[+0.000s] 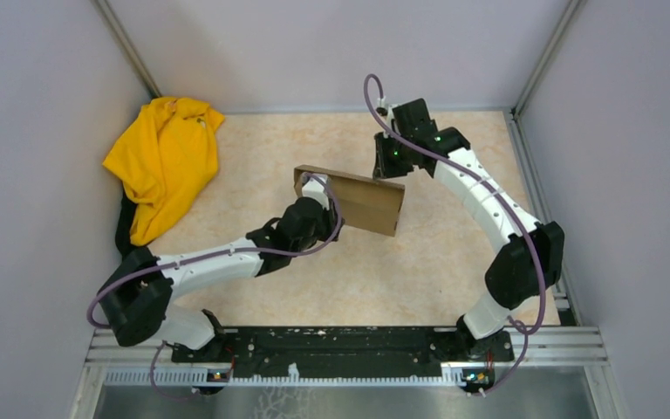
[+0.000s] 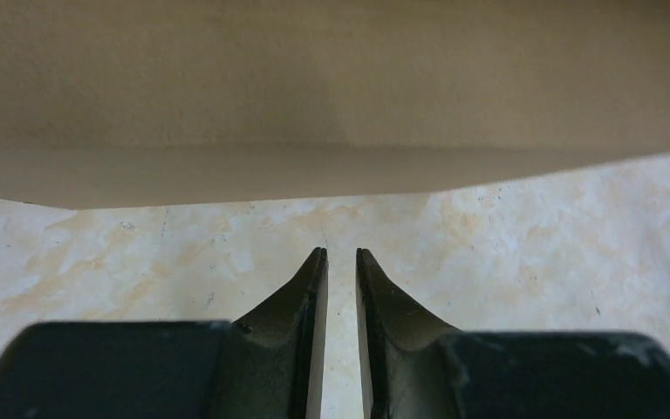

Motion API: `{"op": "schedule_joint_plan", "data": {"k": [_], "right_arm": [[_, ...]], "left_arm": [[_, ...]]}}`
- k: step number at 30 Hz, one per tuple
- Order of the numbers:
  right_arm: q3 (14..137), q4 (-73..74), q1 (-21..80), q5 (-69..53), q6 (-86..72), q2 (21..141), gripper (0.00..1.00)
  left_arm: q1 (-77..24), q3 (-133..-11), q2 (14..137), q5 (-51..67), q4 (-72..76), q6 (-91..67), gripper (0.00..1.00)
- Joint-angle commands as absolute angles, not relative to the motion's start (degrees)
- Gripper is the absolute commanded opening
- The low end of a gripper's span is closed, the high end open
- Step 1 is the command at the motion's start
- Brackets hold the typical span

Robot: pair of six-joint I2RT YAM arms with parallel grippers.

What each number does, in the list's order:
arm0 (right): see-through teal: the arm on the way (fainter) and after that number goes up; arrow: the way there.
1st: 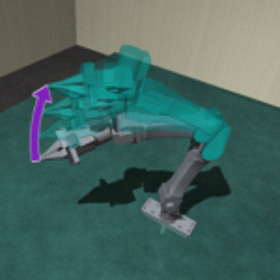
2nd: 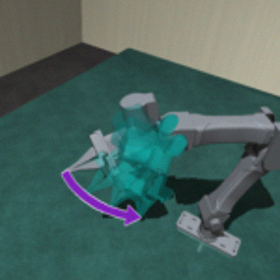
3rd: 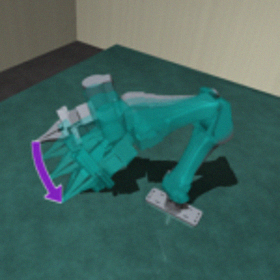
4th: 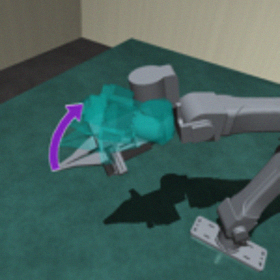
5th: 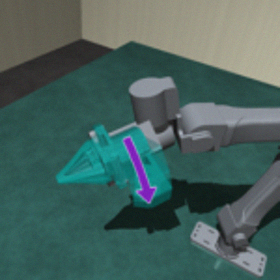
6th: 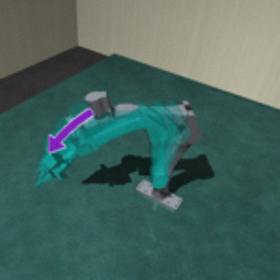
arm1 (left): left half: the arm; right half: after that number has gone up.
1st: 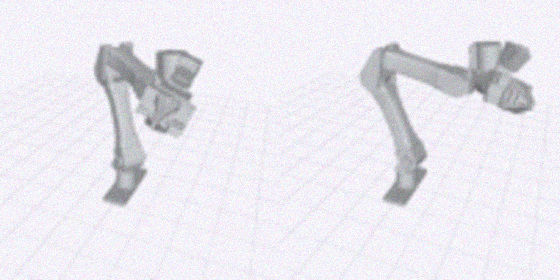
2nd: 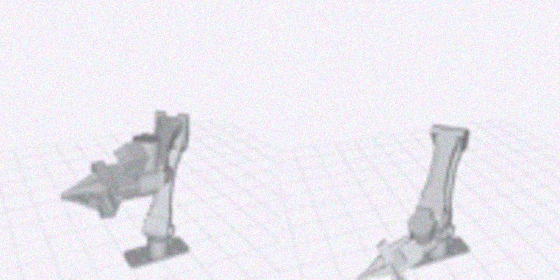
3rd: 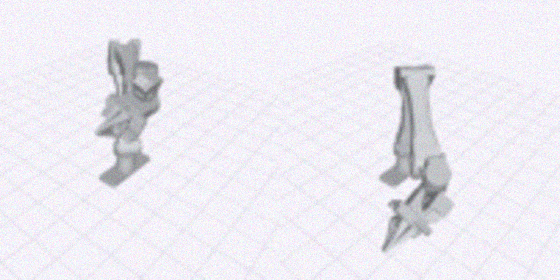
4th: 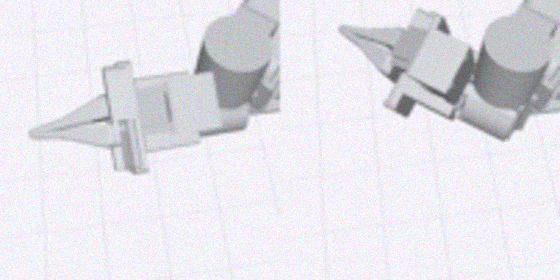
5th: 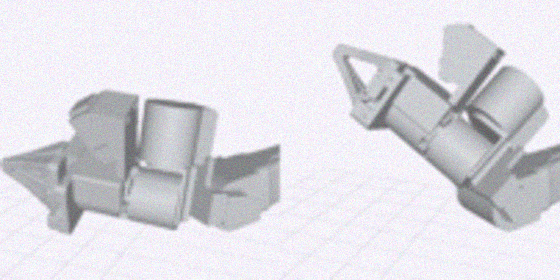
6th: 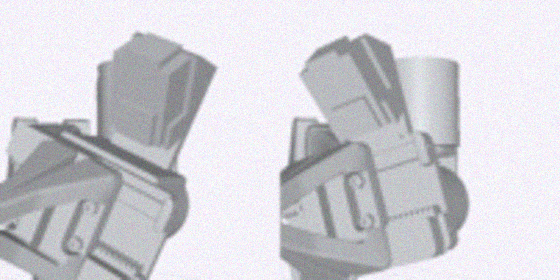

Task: Fold the paper box

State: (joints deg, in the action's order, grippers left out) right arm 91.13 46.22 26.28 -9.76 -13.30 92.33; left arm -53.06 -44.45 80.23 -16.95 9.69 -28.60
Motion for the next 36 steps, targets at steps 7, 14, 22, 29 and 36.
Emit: {"op": "schedule_joint_plan", "data": {"k": [7,14,22,29,36], "right_arm": [[84.17,42.08,28.03,-9.96,-14.31,85.76,0.13],[83.0,42.45,28.13,-8.75,-14.32,84.61,0.13],[81.04,44.46,28.14,-3.5,-14.77,83.54,0.14],[73.26,40.87,28.13,-3.37,-17.18,81.95,0.14],[70.12,40.1,28.12,1.6,-18.7,79.92,0.16]], "left_arm": [[-53.34,-49.81,84.49,-23.27,16.7,-27.91,0.24],[-53.35,-54.91,87.84,-22.59,16.58,-26.66,0.25],[-53.35,-57.22,88.85,-22.04,16.51,-25.84,0.26],[-53.35,-59.35,90.51,-20.83,16.19,-25.84,0.27],[-53.35,-59.61,90.41,-20.27,16.72,-25.49,0.28]]}}
